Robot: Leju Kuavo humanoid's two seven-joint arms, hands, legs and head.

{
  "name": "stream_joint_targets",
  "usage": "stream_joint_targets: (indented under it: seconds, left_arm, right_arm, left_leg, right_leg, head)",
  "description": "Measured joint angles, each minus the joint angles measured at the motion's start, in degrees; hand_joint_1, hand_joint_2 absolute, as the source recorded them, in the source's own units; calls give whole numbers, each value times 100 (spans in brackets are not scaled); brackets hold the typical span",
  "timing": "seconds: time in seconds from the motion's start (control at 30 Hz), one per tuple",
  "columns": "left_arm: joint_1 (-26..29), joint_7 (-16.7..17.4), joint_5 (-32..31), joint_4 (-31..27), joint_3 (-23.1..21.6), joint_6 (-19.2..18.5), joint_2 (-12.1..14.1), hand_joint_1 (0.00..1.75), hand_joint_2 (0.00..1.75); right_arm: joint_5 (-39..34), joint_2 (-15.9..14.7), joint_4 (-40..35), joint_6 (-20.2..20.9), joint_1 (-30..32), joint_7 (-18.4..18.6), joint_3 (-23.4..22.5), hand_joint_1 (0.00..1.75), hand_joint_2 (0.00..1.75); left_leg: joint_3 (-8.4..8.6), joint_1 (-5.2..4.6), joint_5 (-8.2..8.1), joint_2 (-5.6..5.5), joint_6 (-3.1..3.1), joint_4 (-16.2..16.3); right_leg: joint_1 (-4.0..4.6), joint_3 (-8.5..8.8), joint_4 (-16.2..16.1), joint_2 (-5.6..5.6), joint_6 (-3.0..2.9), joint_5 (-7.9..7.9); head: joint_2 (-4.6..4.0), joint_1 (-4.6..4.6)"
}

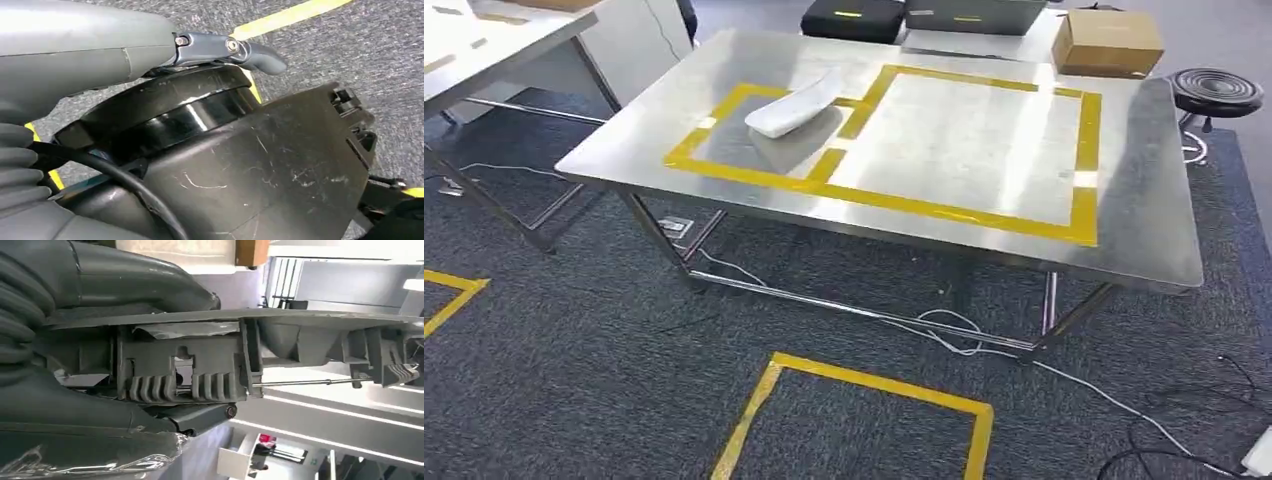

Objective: Take the parts from the cabinet and place them on the table.

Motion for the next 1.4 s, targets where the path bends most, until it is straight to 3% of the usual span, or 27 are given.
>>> stream_joint_targets:
  seconds: [0.03,0.07,0.1,0.17,0.2,0.23,0.27,0.4,0.43,0.53,0.57,0.6,0.7,0.73,0.77,0.8,0.87,0.93,1.03,1.07,1.1,1.13,1.2,1.23,1.27,1.3,1.4]
  left_arm:
    - [0,0,-2,0,0,0,0,0,175]
    - [0,2,-2,0,0,0,0,0,175]
    - [0,2,-4,-2,0,0,0,0,175]
    - [-3,9,-4,-2,0,0,0,0,175]
    - [-4,9,-4,0,0,0,2,0,175]
    - [-5,13,-7,2,0,4,33,0,175]
    - [-5,17,-9,2,0,7,24,0,175]
    - [-14,20,-15,2,-2,9,22,0,175]
    - [-11,20,-20,2,-4,9,22,0,175]
    - [-26,-9,-26,2,-17,33,20,0,175]
    - [-48,-20,-28,2,-22,35,20,0,175]
    - [-53,-22,-31,2,-28,35,20,0,175]
    - [-19,11,-37,2,-39,35,15,0,175]
    - [-7,24,-33,2,-39,33,18,0,175]
    - [-9,28,-33,2,-39,33,11,0,175]
    - [-13,33,-33,2,-39,33,7,0,175]
    - [-12,33,-31,2,-39,33,0,0,175]
    - [-14,33,-31,0,-39,33,-15,0,175]
    - [-14,33,-31,0,-39,35,-15,0,175]
    - [-14,35,-31,0,-39,35,-15,0,175]
    - [-14,35,-31,0,-39,35,-15,0,175]
    - [-14,35,-31,0,-39,35,-15,0,175]
    - [-16,33,-33,0,-39,35,-15,0,175]
    - [-13,33,-33,2,-39,35,-11,0,175]
    - [-16,33,-33,2,-39,35,0,0,175]
    - [-16,33,-35,2,-39,35,0,0,175]
    - [-17,33,-37,0,-39,37,4,0,175]
  right_arm:
    - [0,0,0,0,2,0,-2,175,175]
    - [0,0,0,0,1,4,-2,175,175]
    - [2,0,0,0,3,9,-9,175,175]
    - [0,0,0,7,3,9,-22,175,175]
    - [0,0,0,7,2,7,-22,175,175]
    - [0,0,22,11,-12,9,-24,175,175]
    - [-6,0,11,11,-21,0,-26,175,175]
    - [2,0,9,4,-15,11,-48,175,175]
    - [0,0,4,4,-17,9,-48,175,175]
    - [0,0,4,9,-19,4,-50,175,175]
    - [2,0,4,9,-20,7,-50,175,175]
    - [2,0,4,9,-20,7,-50,175,175]
    - [0,0,2,9,-20,4,-50,175,175]
    - [0,2,2,9,-20,4,-50,175,175]
    - [-2,2,2,9,-26,2,-50,175,175]
    - [0,2,0,9,-23,0,-55,175,175]
    - [2,2,0,7,-21,9,-59,175,175]
    - [4,0,0,13,-20,11,-61,175,175]
    - [-4,0,0,24,-23,-2,-61,175,175]
    - [-4,0,0,22,-20,2,-63,175,175]
    - [-2,0,0,20,-18,4,-68,175,175]
    - [-2,0,0,20,-18,4,-72,175,175]
    - [-2,0,0,24,-20,2,-72,175,175]
    - [-2,0,2,24,-22,2,-72,175,175]
    - [-7,0,11,28,-33,2,-72,175,175]
    - [-7,0,11,33,-35,2,-74,175,175]
    - [0,0,13,28,-28,13,-90,175,175]
  left_leg:
    - [0,2,-11,1,0,5]
    - [13,9,-24,0,-15,7]
    - [39,20,-45,-6,-38,8]
    - [116,72,-111,-13,-110,30]
    - [151,93,-161,-12,-160,56]
    - [143,52,-212,-12,-218,73]
    - [133,30,-237,-10,-235,105]
    - [180,50,-317,-11,-300,95]
    - [69,45,-434,-13,-318,328]
    - [-787,23,-988,-13,-327,1781]
    - [-936,7,-984,-13,-308,2006]
    - [-946,-9,-828,-13,-277,1962]
    - [-511,-61,88,-24,-117,792]
    - [-417,-89,162,-41,-60,542]
    - [-352,-81,77,-37,-45,370]
    - [-344,-81,15,-31,-80,308]
    - [-329,-72,15,-38,-49,220]
    - [-182,-23,0,-40,-10,172]
    - [-116,-20,-70,-38,34,172]
    - [-81,-19,-105,-41,38,172]
    - [-29,-17,-141,-46,34,172]
    - [41,-13,-191,-52,21,172]
    - [216,12,-309,-51,-27,172]
    - [259,-3,-372,-46,-72,171]
    - [270,-24,-405,-51,-99,201]
    - [216,-48,-414,-36,-117,178]
    - [257,-48,-433,-33,-176,202]
  right_leg:
    - [-3,-197,388,-2,19,-127]
    - [-8,-292,546,-3,35,-113]
    - [-18,-229,395,-4,52,54]
    - [-45,232,-526,-25,95,565]
    - [-73,467,-1006,-65,151,715]
    - [-27,553,-1064,-44,166,544]
    - [-36,564,-1091,6,-8,549]
    - [-27,563,-1065,46,-212,472]
    - [-26,592,-1066,43,-247,448]
    - [3,631,-1066,49,-326,388]
    - [12,664,-1066,58,-333,359]
    - [22,714,-1066,75,-334,327]
    - [59,896,-1073,129,-316,216]
    - [67,870,-1082,137,-298,186]
    - [98,892,-1059,168,-258,156]
    - [92,860,-1079,161,-241,167]
    - [83,911,-1091,158,-159,227]
    - [92,847,-913,102,-97,97]
    - [79,123,299,59,-28,-354]
    - [79,-95,585,59,-23,-409]
    - [78,-187,601,58,-28,-316]
    - [76,-156,380,57,-29,-95]
    - [67,157,-534,34,-14,542]
    - [52,264,-882,-16,7,762]
    - [85,268,-992,-23,-55,526]
    - [87,295,-952,-11,-182,559]
    - [50,334,-965,30,-296,561]
  head:
    - [0,9]
    - [0,7]
    - [0,4]
    - [0,2]
    - [0,11]
    - [0,55]
    - [0,53]
    - [0,-20]
    - [-2,-44]
    - [-2,-66]
    - [-2,-68]
    - [-2,-70]
    - [-2,-74]
    - [-2,-68]
    - [-2,-74]
    - [-2,-70]
    - [-2,-65]
    - [-2,-28]
    - [-2,-4]
    - [0,-7]
    - [-2,0]
    - [-2,-9]
    - [-2,-9]
    - [-2,11]
    - [-2,46]
    - [-2,28]
    - [-2,-9]
